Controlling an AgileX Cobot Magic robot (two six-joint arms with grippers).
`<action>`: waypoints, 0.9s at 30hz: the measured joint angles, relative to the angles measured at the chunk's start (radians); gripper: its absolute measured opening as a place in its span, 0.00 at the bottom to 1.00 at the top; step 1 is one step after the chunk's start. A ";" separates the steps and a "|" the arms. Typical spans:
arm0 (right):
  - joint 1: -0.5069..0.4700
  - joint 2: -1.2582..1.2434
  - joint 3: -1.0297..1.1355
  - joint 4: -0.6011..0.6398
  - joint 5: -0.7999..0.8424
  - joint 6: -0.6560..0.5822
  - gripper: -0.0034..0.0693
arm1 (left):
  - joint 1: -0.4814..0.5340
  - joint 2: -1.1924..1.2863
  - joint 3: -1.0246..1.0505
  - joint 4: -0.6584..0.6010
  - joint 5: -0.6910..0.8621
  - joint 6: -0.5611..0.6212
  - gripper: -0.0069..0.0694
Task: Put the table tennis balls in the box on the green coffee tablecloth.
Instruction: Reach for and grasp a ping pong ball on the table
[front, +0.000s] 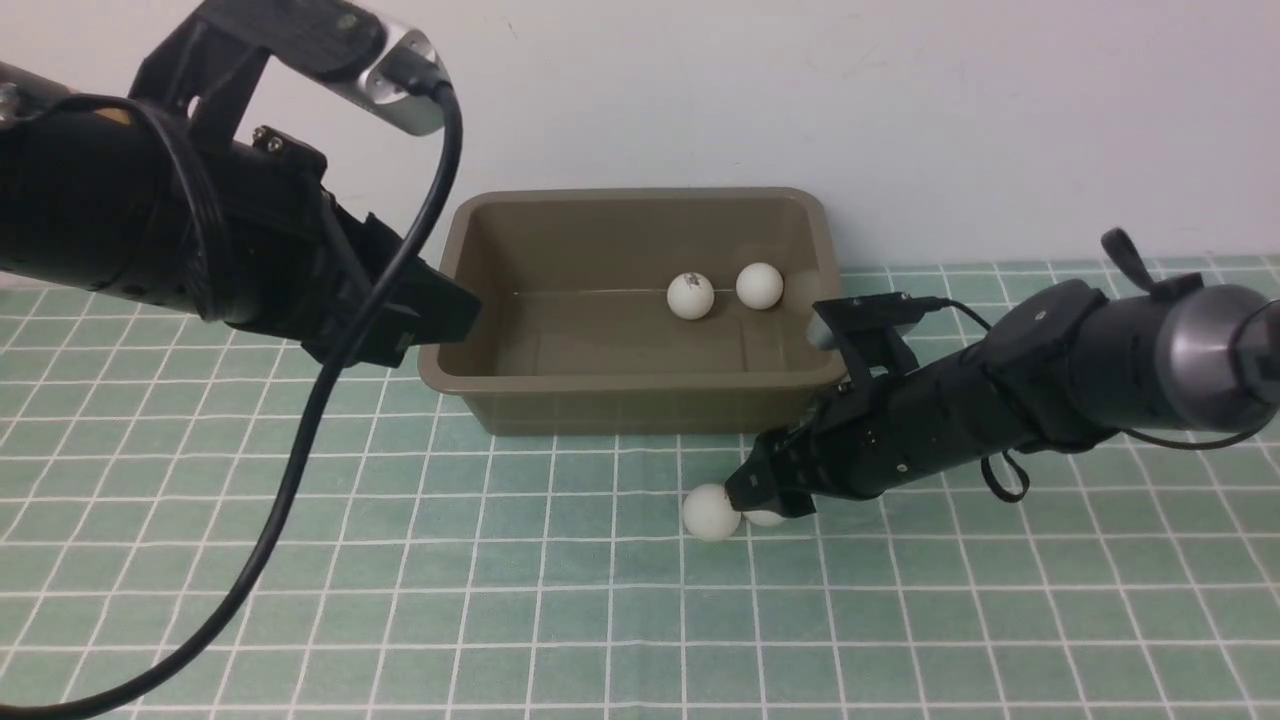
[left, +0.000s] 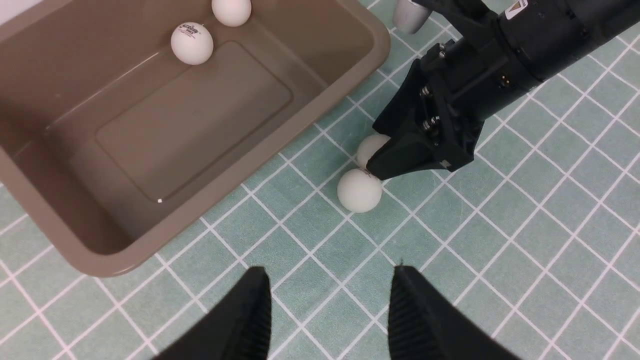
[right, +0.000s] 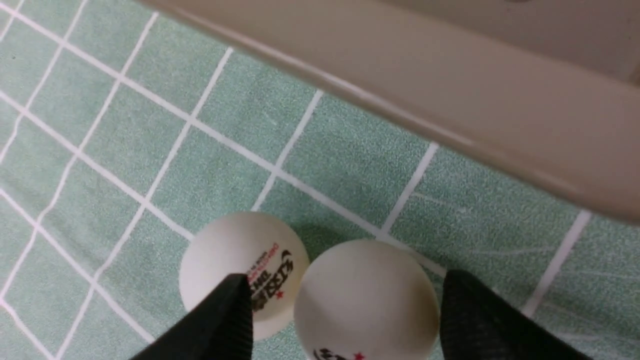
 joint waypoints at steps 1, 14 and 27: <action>0.000 0.000 0.000 0.000 -0.001 0.000 0.67 | 0.000 0.000 0.000 0.000 0.000 0.000 0.48; 0.000 0.012 0.000 0.000 -0.016 0.000 0.63 | 0.000 0.000 0.000 0.000 0.000 0.000 0.48; 0.000 0.043 -0.001 0.006 -0.027 -0.001 0.55 | 0.000 0.000 0.000 0.000 0.000 0.000 0.48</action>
